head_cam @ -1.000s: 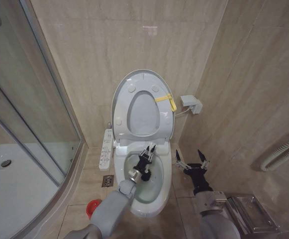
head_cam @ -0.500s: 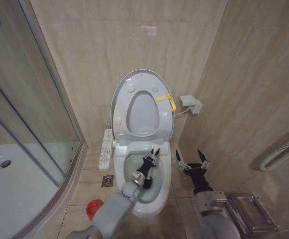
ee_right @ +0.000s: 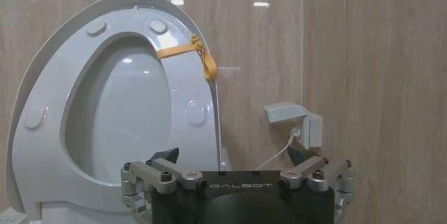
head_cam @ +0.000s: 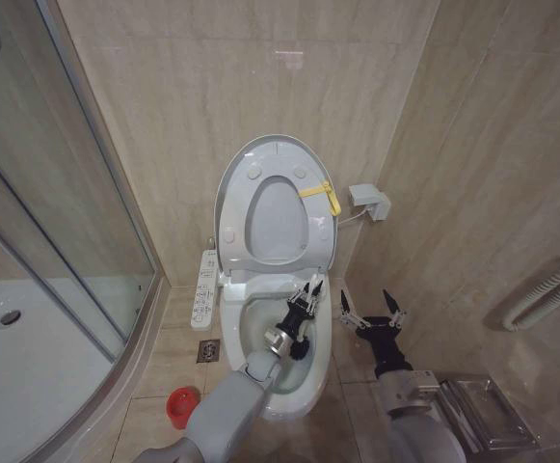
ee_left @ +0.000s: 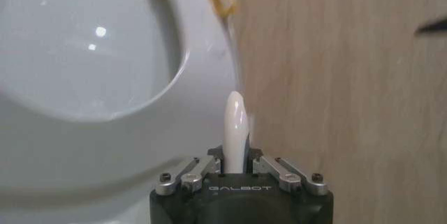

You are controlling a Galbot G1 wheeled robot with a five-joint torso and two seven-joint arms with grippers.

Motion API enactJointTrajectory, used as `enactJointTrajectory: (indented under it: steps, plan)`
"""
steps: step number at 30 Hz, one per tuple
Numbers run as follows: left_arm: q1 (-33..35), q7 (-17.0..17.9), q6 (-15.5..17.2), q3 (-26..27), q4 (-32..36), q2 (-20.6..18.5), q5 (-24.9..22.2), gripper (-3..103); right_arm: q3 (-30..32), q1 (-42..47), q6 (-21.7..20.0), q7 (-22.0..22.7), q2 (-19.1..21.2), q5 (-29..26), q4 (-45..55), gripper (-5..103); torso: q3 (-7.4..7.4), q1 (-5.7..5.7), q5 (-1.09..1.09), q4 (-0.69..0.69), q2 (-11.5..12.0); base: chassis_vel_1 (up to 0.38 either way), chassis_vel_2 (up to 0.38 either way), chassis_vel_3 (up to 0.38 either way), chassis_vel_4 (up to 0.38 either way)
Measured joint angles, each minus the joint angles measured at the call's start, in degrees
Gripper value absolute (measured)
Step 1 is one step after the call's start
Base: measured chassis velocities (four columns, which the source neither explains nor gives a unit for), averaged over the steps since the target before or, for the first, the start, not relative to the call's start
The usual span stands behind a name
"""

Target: Open the toilet lid, clean the toilet bowl with a toilet brush, close the toilet lid, and flush.

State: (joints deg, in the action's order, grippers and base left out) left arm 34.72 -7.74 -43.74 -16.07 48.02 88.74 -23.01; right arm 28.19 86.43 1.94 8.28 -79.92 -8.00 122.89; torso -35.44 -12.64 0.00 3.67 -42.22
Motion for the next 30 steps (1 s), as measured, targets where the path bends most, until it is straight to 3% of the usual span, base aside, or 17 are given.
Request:
enactJointTrajectory:
  steps: [2,5,9,14,18,30]
  plan:
    - [-0.3,0.3,-0.1,1.5,-3.0,-0.3,1.1,20,0.0,0.0,0.0,0.0,0.0,0.0,0.0,100,0.00,0.00,0.00,-0.01,0.0,0.000,0.000,0.000,0.000]
    - [0.9,0.5,1.2,2.5,-1.9,-2.4,1.6,20,0.0,0.0,0.0,0.0,0.0,0.0,0.0,100,0.00,0.00,0.00,-0.01,0.0,0.000,0.000,0.000,0.000]
    - [6.3,1.0,6.1,3.7,8.5,-7.3,2.1,20,0.0,0.0,0.0,0.0,0.0,0.0,0.0,100,0.00,0.00,-0.01,-0.02,0.0,0.000,0.000,0.000,0.000]
    - [10.2,1.4,8.8,3.9,15.3,-10.7,2.8,20,0.0,0.0,0.0,0.0,0.0,0.0,0.0,100,0.00,0.00,-0.01,-0.01,0.0,0.000,0.000,0.000,0.000]
    - [15.8,2.3,11.9,4.3,23.3,-16.1,2.7,20,0.0,0.0,0.0,0.0,0.0,0.0,0.0,100,0.01,0.00,-0.01,-0.02,0.0,0.000,0.000,0.000,0.000]
    - [24.7,3.0,15.0,5.9,31.2,-22.5,1.4,20,0.0,0.0,0.0,0.0,0.0,0.0,0.0,100,0.00,0.00,0.00,-0.02,0.0,0.000,0.000,0.000,0.000]
